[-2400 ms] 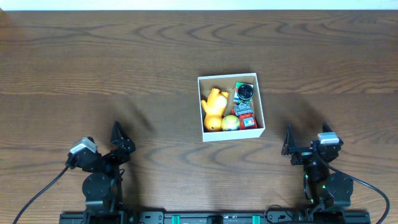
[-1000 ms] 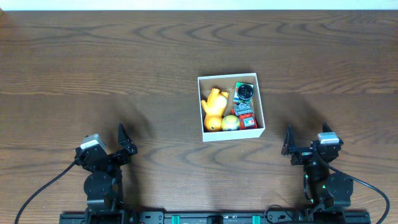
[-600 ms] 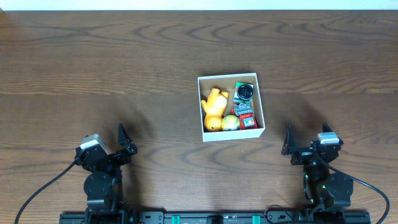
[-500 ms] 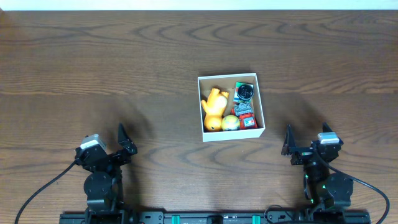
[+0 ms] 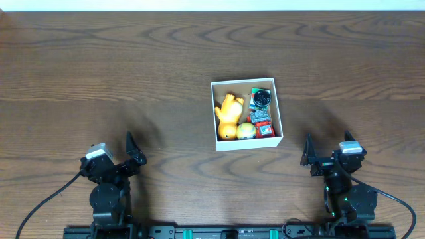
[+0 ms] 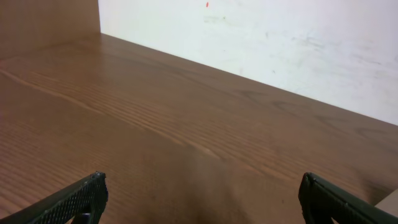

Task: Pack container

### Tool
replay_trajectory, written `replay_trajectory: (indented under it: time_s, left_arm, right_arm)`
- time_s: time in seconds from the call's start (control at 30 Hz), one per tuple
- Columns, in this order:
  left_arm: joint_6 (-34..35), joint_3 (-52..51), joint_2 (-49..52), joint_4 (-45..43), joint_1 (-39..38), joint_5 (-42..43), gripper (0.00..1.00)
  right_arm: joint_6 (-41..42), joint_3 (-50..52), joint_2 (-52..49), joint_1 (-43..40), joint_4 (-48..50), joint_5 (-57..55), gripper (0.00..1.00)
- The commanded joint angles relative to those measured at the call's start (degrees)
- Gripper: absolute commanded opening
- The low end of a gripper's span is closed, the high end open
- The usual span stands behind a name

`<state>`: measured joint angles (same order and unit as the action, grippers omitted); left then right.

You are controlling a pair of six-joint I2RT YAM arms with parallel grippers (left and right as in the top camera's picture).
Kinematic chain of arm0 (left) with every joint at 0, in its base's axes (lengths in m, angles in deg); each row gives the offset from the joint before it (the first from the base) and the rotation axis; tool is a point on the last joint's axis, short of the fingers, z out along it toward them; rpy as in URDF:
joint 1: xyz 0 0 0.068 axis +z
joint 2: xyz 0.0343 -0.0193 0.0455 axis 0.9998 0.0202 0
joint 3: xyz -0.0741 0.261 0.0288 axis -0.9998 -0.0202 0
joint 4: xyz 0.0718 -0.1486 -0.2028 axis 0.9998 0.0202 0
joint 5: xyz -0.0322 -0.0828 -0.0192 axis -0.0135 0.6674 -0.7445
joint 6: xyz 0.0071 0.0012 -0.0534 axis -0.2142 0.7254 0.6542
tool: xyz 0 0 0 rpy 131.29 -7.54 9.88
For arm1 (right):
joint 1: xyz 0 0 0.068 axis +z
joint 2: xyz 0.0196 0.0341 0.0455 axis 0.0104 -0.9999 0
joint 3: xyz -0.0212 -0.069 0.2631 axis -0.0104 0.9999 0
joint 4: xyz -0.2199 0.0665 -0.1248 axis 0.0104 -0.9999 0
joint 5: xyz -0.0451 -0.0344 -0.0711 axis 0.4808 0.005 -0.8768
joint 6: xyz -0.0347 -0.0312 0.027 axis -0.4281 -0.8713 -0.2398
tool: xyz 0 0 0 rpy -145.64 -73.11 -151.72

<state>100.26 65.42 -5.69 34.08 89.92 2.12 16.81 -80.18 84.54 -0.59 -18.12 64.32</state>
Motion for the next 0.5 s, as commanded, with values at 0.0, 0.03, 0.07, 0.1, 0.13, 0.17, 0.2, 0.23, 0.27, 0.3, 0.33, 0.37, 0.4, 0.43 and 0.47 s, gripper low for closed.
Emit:
replay_trajectory:
  time_s: [0.0,0.03,0.07,0.1,0.13,0.17,0.2,0.23,0.27,0.3,0.33,0.37,0.4,0.43,0.47]
  left_arm:
    - [-1.0,-1.7,-0.3,0.2,0.2,-0.1,0.98]
    - [-1.0,-1.7,-0.3,0.2,0.2,-0.1,0.98]
    - [-1.0,-1.7,-0.3,0.2,0.2,-0.1,0.98]
    - [-1.0,-1.7,-0.3,0.2,0.2,-0.1,0.98]
    - [-1.0,-1.7,-0.3,0.2,0.2,-0.1,0.98]
    - [-1.0,-1.7,-0.3,0.2,0.2,-0.1,0.98]
    - [-1.0,-1.7,-0.3,0.2,0.2,-0.1,0.98]
    - [-1.0,-1.7,-0.3,0.2,0.2,-0.1,0.98]
    - [-1.0,-1.7,-0.3,0.2,0.2,-0.1,0.98]
    - [-1.0,-1.7,-0.3,0.2,0.2,-0.1,0.98]
    - [-1.0,-1.7,-0.3,0.2,0.2,-0.1,0.98]
    - [-1.0,-1.7,-0.3,0.2,0.2,-0.1,0.98]
    - [-1.0,-1.7,-0.3,0.2,0.2,-0.1,0.98]
    - [-1.0,-1.7,-0.3,0.2,0.2,-0.1,0.98]
    - [-1.0,-1.7,-0.3,0.2,0.2,-0.1,0.98]
  right_arm:
    - [1.0,0.3,0.4,-0.5,0.0,-0.3,0.99]
    - [1.0,0.3,0.4,-0.5,0.0,-0.3,0.99]
    - [1.0,0.3,0.4,-0.5,0.0,-0.4,0.99]
    - [1.0,0.3,0.4,-0.5,0.0,-0.3,0.99]
    - [1.0,0.3,0.4,-0.5,0.0,-0.3,0.99]
    - [1.0,0.3,0.4,-0.5,0.0,-0.4,0.99]
    - [1.0,0.3,0.4,-0.5,0.0,-0.4,0.99]
    - [1.0,0.3,0.4,-0.5,0.0,-0.3,0.99]
    - [1.0,0.3,0.4,-0.5,0.0,-0.4,0.99]
    - [1.0,0.3,0.4,-0.5,0.0,-0.3,0.99]
    - [1.0,0.3,0.4,-0.5,0.0,-0.3,0.99]
    - [1.0,0.3,0.4,-0.5,0.0,-0.4,0.99]
    - [1.0,0.3,0.4,-0.5,0.0,-0.4,0.99]
    - [1.0,0.3,0.4,-0.5,0.0,-0.4,0.99]
    - [1.0,0.3,0.4,-0.5,0.0,-0.3,0.99]
